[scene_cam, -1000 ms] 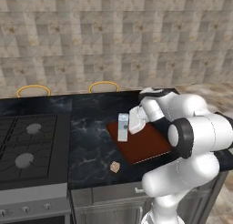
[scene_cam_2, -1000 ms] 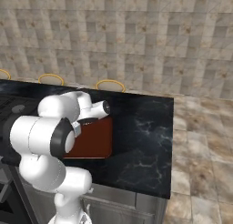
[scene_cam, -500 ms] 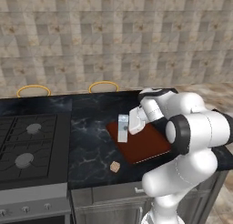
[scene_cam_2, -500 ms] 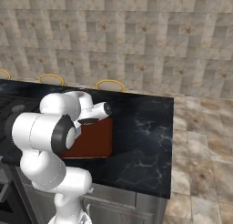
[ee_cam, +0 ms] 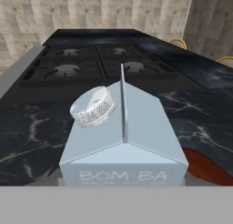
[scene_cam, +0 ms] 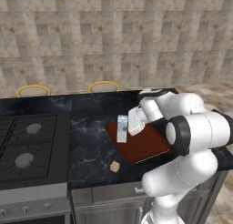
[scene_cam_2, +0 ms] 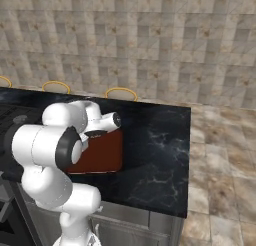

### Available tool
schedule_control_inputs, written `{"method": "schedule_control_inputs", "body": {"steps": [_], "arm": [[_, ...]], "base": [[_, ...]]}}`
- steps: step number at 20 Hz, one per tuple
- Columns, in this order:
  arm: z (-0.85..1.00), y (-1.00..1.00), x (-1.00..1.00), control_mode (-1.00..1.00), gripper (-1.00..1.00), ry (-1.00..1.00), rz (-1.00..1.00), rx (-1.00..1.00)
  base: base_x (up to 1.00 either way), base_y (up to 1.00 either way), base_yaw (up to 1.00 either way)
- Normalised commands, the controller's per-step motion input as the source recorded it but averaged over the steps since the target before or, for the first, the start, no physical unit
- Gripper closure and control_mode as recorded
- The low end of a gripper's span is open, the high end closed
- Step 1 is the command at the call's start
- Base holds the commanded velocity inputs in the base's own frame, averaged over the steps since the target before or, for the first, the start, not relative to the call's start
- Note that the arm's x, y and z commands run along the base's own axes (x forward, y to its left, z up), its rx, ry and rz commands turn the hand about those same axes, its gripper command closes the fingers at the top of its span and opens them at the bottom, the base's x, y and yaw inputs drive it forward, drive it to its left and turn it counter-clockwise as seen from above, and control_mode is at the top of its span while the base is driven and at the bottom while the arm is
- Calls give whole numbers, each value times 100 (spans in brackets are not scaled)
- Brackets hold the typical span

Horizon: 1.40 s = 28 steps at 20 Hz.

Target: Take out the milk from the fridge and place it on the tray on the counter. Then take the sugar cube near the tray and place it in the tray.

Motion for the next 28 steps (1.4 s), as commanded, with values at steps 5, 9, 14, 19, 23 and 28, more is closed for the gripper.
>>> {"method": "schedule_control_inputs", "body": {"steps": [5, 9, 14, 19, 23, 28], "arm": [[-1, 15, -26, -100, -100, -5, 0, -1], [0, 0, 0, -100, -100, 0, 0, 0], [0, -8, 1, -100, -100, 0, 0, 0], [0, -41, 24, -100, -100, 0, 1, 3], [0, -48, 30, -100, -100, 0, 0, 4], [0, -31, 6, -100, -100, 0, 0, 2]], "base": [[0, 0, 0], [0, 0, 0], [0, 0, 0], [0, 0, 0], [0, 0, 0], [0, 0, 0]]}}
